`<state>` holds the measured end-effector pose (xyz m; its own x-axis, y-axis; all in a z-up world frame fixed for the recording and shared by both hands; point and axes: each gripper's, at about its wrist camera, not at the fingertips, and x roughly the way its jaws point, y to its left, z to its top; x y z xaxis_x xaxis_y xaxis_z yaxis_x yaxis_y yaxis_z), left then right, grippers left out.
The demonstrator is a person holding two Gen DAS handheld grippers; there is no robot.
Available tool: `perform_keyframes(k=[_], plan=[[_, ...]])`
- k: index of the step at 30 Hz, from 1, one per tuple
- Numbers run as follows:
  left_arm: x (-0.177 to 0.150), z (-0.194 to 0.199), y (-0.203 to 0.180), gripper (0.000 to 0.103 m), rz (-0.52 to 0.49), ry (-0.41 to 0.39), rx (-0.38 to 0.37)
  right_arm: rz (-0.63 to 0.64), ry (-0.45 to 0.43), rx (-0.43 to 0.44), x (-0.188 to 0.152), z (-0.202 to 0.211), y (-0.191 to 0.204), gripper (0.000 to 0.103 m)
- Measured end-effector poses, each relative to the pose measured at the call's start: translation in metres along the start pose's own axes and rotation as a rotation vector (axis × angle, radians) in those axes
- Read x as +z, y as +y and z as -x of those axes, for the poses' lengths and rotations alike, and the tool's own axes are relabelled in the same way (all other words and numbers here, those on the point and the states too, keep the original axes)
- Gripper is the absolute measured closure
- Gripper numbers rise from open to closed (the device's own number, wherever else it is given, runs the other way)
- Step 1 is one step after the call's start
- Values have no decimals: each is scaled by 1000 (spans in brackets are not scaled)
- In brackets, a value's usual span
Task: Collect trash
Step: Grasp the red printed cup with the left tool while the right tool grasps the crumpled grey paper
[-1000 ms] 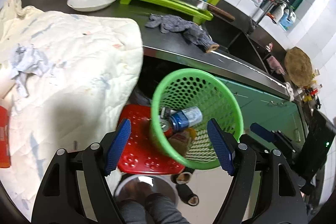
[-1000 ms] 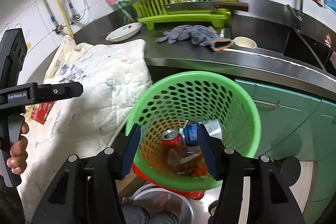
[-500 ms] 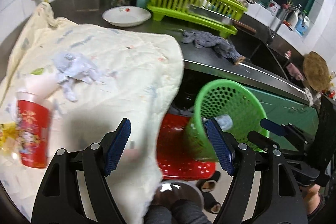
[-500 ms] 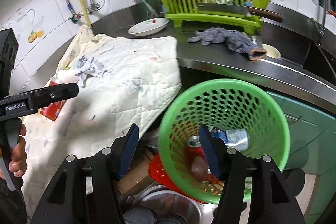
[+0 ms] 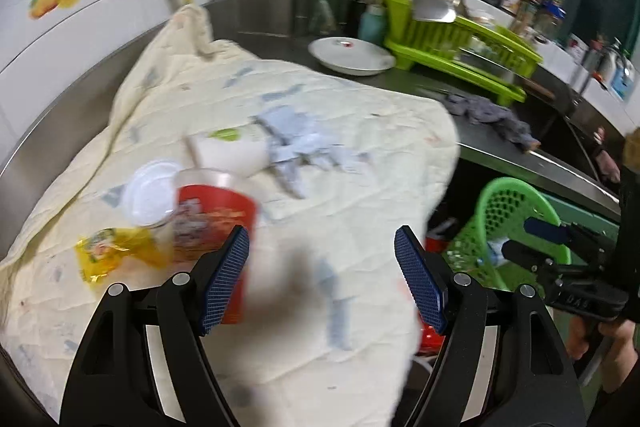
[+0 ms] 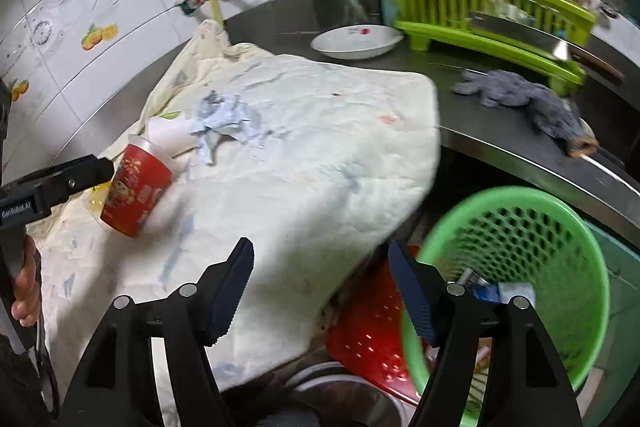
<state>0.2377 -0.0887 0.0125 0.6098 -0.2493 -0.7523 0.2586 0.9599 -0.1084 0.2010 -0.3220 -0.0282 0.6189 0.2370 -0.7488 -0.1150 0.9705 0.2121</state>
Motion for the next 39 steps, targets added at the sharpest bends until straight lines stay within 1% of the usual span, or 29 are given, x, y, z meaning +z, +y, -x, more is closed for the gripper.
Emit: perform_keyframes(k=[4,5,6,10,16,21,23,28,35,39], plan=[[-1,-5,35,22,44,8,49,32,19,36,17,-25,23,35],[-2,-7,42,19,55,13,53,38,22,42,21,-29,27,35],[-3,-9,46,17,65,17,53,48,24,50,26,-36,32,35],[-4,-23,60,16,82,42,72,74,30,80,48,-59,49,35],[-5,-40,68,16,66,67,84,82,42,152,81,-93,65,34],[-3,-48,70,15,53,78,76,101,23,188,106,-115,77,26],[-2,-50,73,13,50,76,85,107,18,208,115,-123,82,26],[-1,-57,77,12,55,85,65,108,26,236,136,-146,89,25],[4,-67,76,10,47,102,56,55,65,264,147,-178,87,24],[5,-74,78,10,56,116,56,81,81,247,145,-191,91,24]])
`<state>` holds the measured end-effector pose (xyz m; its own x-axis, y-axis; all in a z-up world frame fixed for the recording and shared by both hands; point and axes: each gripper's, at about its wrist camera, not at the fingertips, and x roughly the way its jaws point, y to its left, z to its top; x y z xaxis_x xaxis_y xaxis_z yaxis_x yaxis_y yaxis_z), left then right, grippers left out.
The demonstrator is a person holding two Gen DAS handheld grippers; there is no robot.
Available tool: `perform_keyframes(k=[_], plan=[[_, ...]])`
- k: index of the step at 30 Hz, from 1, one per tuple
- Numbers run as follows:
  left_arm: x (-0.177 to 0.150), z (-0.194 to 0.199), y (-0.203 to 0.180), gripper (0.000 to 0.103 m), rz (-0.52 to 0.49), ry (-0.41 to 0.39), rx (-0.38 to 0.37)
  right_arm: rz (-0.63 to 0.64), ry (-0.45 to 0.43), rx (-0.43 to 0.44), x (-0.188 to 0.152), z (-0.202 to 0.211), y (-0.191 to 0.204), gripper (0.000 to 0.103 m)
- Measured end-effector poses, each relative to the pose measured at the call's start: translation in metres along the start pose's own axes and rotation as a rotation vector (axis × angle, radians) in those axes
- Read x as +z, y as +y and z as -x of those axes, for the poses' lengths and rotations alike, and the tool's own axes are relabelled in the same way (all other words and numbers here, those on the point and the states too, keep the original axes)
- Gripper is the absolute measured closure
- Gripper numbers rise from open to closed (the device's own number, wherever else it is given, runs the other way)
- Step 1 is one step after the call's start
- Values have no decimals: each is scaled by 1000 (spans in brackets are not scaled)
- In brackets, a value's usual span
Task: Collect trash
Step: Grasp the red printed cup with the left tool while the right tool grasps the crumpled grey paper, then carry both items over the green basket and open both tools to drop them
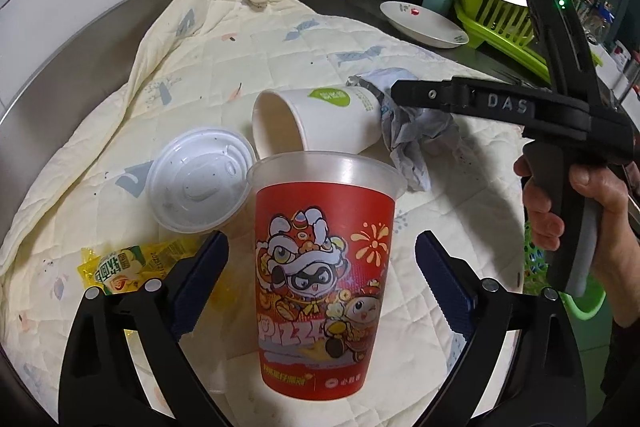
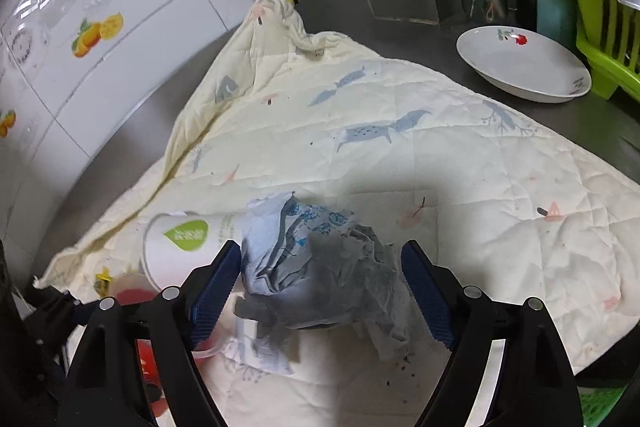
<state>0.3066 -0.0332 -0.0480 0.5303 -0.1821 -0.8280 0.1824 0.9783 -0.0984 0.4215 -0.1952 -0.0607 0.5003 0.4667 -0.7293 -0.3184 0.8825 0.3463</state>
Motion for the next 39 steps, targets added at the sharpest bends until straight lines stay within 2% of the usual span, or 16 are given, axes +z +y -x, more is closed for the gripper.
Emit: perform_keyframes(k=[2,4,7,8,10,12,14,20,27,34,39], plan=[[0,-3,0,10,-5,3,1,11,14,5,-3,-5,1,24],[1,-7,-1,10,-10,9,4,15,17,3,-5,-8,1,29],[2,-13,1,10,1,18,-4,13,22,20,-9,-8,0,40],[2,-14,2,10,3,20,-5,12,21,27,-9,-6,1,47],[1,-17,1,11,3,24,-13,7,17,27,-12,-2,1,52],[0,-19,0,16,0,22,-19,12,10,33,-15,3,3,56],[-1,-21,-1,28,-1,30,-24,24,-2,27,-19,9,5,59],[-6,-9,-10,29,-42,-2,0,33,-36,16,-31,32,8,62],[-11,11,-25,30,-70,-28,-36,6,-77,15,-52,68,5,66],[-19,25,-46,30,-87,-34,-81,-6,-120,-26,-83,116,-6,66],[-24,34,-63,30,-110,-44,-108,-31,-152,-86,-111,156,-27,66]])
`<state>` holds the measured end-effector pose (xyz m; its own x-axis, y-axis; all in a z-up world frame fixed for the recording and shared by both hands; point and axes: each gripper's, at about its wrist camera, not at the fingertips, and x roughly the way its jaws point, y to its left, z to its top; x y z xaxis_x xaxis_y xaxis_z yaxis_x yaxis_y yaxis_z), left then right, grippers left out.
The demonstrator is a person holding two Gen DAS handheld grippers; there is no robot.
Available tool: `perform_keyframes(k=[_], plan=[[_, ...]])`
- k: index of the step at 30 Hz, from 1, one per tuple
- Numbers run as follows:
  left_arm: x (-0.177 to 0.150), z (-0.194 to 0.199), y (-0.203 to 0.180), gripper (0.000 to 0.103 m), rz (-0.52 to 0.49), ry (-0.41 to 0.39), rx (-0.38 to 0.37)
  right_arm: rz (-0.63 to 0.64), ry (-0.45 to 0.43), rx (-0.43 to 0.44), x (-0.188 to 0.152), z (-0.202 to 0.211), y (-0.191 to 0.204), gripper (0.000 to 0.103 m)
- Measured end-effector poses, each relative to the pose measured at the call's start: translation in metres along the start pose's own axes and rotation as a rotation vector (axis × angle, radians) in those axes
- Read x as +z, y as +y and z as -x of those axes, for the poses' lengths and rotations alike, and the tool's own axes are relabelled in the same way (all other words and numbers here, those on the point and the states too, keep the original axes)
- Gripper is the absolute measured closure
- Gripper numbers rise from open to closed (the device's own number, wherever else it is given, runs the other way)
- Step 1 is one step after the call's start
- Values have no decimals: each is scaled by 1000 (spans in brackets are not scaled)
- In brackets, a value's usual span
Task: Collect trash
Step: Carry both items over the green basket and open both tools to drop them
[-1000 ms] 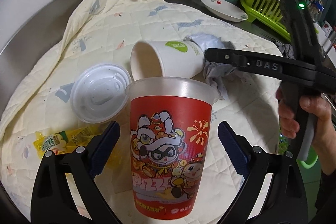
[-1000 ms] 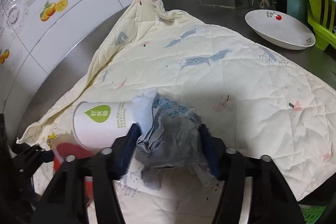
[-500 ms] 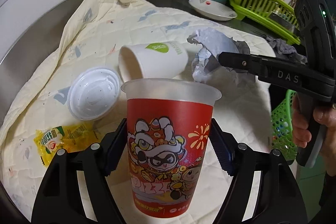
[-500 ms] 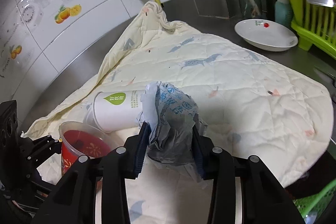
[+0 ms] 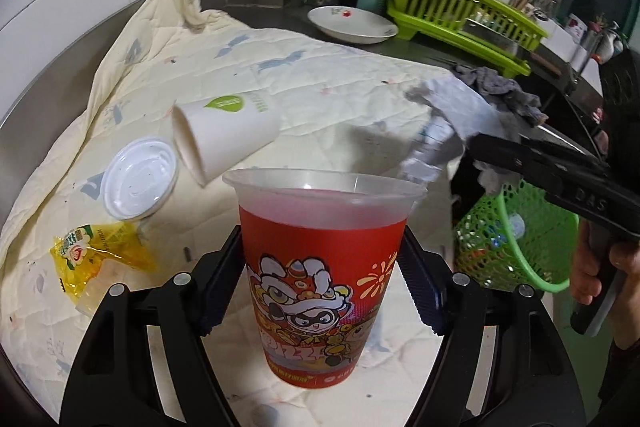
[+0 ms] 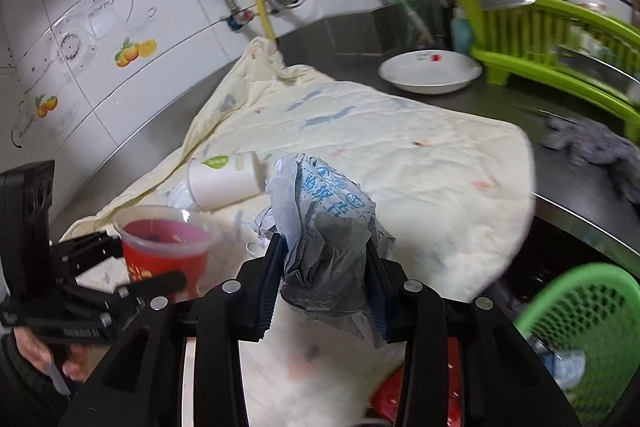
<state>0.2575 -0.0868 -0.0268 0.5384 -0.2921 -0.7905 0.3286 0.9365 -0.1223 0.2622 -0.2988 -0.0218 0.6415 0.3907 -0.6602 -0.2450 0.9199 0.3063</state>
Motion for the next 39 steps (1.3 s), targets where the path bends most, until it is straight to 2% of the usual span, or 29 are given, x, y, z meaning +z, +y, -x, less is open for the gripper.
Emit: perform_keyframes(k=[9,16,18,20,21,24,32,39], plan=[[-1,9,-39,30,-43,-9,-66,-76,-11,-202,-46,72,-77,66],[2,5,-90,30,-108,-5,-133,-134,1,-359,-80,114,-133,65],[3,3,-104,30,-127,-4,-146,-152,8,-390,-88,120,-145,61],[4,1,-121,30,-145,0,-165,-177,14,-402,-96,125,-156,58],[4,1,-128,30,-153,1,-172,-188,15,-411,-100,128,-160,51],[7,-2,-154,30,-185,7,-201,-211,8,-430,-111,136,-172,42],[15,-19,-217,30,-241,32,-267,-258,-33,-437,-121,164,-187,37],[13,-49,-265,30,-266,94,-315,-259,-62,-434,-129,183,-191,35]])
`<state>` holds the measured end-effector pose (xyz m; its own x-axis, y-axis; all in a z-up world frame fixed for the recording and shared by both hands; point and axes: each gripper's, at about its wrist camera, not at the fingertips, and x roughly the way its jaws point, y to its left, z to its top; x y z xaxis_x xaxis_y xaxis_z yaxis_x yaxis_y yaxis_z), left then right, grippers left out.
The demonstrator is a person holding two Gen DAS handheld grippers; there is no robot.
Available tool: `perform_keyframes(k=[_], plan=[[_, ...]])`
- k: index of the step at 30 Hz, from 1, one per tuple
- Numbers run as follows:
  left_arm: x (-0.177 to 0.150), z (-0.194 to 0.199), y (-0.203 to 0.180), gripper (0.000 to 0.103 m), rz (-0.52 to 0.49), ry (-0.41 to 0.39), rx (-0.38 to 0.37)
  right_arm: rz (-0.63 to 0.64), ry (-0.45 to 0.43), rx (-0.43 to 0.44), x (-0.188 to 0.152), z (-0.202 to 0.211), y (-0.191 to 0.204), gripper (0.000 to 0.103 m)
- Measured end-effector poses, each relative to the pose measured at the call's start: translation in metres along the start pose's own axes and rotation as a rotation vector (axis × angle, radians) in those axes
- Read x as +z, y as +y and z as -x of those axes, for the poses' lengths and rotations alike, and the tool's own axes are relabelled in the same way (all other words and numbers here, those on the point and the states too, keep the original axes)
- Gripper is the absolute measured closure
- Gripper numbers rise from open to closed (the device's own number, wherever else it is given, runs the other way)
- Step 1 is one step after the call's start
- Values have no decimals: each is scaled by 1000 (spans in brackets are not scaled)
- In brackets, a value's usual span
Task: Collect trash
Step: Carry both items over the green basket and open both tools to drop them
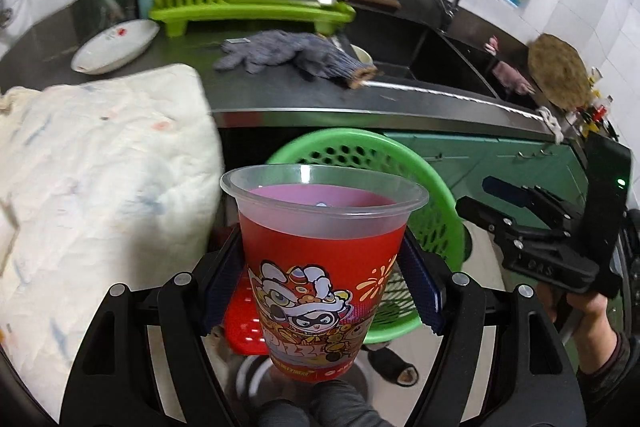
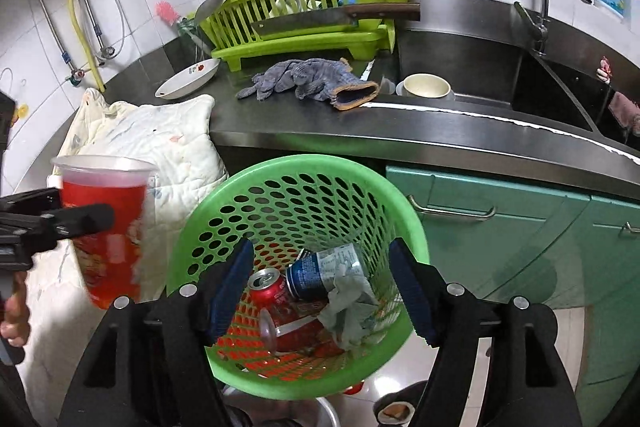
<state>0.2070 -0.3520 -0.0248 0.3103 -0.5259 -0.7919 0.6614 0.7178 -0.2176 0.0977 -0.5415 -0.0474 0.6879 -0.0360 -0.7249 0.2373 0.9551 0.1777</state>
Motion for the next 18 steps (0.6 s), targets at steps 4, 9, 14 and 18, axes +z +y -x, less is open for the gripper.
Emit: perform_keyframes(k=[4,9,14,18], plan=[[0,-27,-17,30,-23,46,7,-14,-10,4,-4,7,-8,35],[-2,-47,-24,24,-25,92,4,-24,-13,7,-8,11,-15,34],[-8,-50,-25,21,-31,102,7,-29,-14,13,-11,14,-15,34],[-11,-38,-21,17,-45,79,18,-24,-15,17,-13,16,-11,34]])
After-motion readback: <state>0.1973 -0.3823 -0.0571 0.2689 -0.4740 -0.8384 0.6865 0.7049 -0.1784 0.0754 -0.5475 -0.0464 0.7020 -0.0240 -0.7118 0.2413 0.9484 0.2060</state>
